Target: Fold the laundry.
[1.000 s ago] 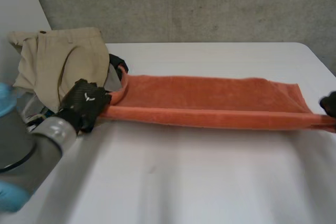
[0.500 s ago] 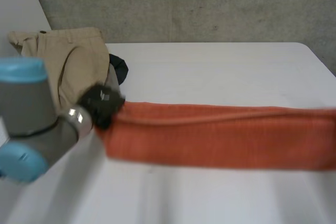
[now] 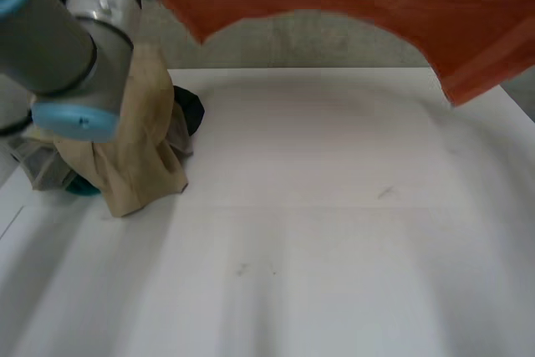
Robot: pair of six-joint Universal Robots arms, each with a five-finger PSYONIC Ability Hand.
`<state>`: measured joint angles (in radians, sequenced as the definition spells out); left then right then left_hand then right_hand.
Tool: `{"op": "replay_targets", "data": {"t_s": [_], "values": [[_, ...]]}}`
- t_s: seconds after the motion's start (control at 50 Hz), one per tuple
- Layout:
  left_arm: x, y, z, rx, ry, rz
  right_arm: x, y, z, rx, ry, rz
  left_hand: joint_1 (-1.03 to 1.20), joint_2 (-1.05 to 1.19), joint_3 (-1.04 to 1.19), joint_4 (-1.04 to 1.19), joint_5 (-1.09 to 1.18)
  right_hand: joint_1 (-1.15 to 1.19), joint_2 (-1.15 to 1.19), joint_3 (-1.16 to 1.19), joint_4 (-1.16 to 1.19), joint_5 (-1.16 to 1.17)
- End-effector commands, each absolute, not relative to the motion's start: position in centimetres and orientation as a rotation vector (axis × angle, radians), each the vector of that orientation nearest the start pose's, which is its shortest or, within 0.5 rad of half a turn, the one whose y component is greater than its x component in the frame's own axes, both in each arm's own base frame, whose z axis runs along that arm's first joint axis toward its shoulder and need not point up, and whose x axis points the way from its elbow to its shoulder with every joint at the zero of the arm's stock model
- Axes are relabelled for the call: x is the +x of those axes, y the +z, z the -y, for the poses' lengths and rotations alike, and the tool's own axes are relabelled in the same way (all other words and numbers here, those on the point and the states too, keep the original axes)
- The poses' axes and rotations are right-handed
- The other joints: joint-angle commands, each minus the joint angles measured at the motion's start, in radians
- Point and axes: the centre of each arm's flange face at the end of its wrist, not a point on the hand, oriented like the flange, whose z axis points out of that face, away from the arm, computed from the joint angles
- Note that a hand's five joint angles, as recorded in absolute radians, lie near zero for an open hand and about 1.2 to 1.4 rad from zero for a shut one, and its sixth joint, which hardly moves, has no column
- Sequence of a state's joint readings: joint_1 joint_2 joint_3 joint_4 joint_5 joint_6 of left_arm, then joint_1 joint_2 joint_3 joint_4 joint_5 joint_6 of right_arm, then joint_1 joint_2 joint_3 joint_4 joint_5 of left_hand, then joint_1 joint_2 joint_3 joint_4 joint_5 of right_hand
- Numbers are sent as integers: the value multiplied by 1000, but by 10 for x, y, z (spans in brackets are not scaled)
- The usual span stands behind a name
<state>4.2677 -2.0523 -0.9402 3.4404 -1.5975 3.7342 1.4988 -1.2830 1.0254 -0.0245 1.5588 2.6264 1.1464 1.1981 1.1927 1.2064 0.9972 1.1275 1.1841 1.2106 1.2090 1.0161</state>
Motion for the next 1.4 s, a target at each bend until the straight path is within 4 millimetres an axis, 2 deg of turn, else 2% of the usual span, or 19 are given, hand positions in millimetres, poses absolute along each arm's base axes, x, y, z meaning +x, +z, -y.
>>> {"op": "replay_targets", "data": {"t_s": [0.02, 0.04, 0.06, 0.1, 0.2, 0.28, 0.36, 0.44, 0.46, 0.5, 0.62, 0.74, 0.84, 0.96, 1.1, 1.12, 1.2, 1.28, 1.4], "values": [[-301, 280, 338, 923, -2326, -1681, 111, 308, 401, -748, -2471, -2405, 250, 198, 204, 190, 225, 269, 212, 186, 187, 206], [-301, 272, 335, 941, -2305, -1706, 113, 287, 400, -817, -2366, -2459, 250, 198, 204, 190, 225, 269, 212, 186, 187, 206], [-300, 250, 330, 984, -2244, -1772, 114, 279, 398, -844, -2324, -2480, 250, 198, 204, 190, 225, 269, 212, 186, 187, 206], [-298, 234, 324, 1016, -2199, -1822, 116, 252, 391, -932, -2185, -2556, 250, 198, 204, 190, 225, 269, 212, 186, 187, 206], [-288, 174, 293, 1158, -1990, -2008, 116, 214, 371, -1082, -1976, -2670, 250, 198, 204, 190, 225, 269, 212, 186, 187, 206], [-274, 154, 264, 1225, -1848, -2096, 116, 192, 350, -1218, -1825, -2735, 250, 198, 204, 190, 225, 269, 212, 186, 187, 206], [-255, 163, 228, 1272, -1738, -2144, 98, 196, 311, -1403, -1624, -2847, 250, 198, 204, 190, 225, 269, 212, 186, 187, 206], [-231, 165, 179, 1419, -1454, -2247, 74, 192, 275, -1579, -1287, -2969, 250, 198, 204, 190, 225, 269, 212, 186, 187, 206], [-224, 166, 165, 1469, -1344, -2288, 72, 194, 271, -1603, -1259, -2971, 250, 198, 204, 190, 225, 269, 212, 186, 187, 206], [-221, 166, 158, 1497, -1277, -2311, 68, 195, 269, -1632, -1254, -2976, 250, 198, 204, 190, 225, 269, 212, 186, 187, 206], [-230, 172, 181, 1447, -1408, -2246, 63, 196, 288, -1512, -1465, -3004, 250, 198, 204, 190, 225, 269, 212, 186, 187, 206], [-256, 167, 229, 1388, -1578, -2152, 84, 182, 326, -1419, -1686, -2893, 250, 198, 204, 190, 225, 269, 212, 186, 187, 206], [-276, 162, 267, 1343, -1659, -2128, 94, 175, 352, -1401, -1787, -2866, 250, 198, 204, 190, 225, 269, 212, 186, 187, 206], [-303, 160, 293, 1332, -1755, -2094, 95, 162, 388, -1397, -1903, -2869, 250, 198, 204, 190, 225, 269, 212, 186, 187, 206], [-321, 160, 324, 1278, -1832, -2029, 108, 156, 412, -1409, -1982, -2825, 250, 198, 204, 190, 225, 269, 212, 186, 187, 206], [-322, 160, 326, 1269, -1836, -2023, 108, 154, 417, -1390, -1998, -2821, 215, 164, 169, 155, 190, -47, -104, -130, -129, -110], [-326, 164, 332, 1216, -1853, -2002, 107, 160, 429, -1217, -2111, -2788, -872, -923, -918, -932, -897, -953, -1010, -1036, -1034, -1016], [-326, 171, 332, 1162, -1859, -1991, 105, 173, 435, -981, -2205, -2727, -918, -970, -964, -978, -943, -953, -1010, -1036, -1034, -1016], [-334, 170, 316, 1183, -1857, -2019, 106, 188, 422, -852, -2184, -2694, -933, -985, -979, -993, -958, -953, -1010, -1036, -1034, -1016]]}}
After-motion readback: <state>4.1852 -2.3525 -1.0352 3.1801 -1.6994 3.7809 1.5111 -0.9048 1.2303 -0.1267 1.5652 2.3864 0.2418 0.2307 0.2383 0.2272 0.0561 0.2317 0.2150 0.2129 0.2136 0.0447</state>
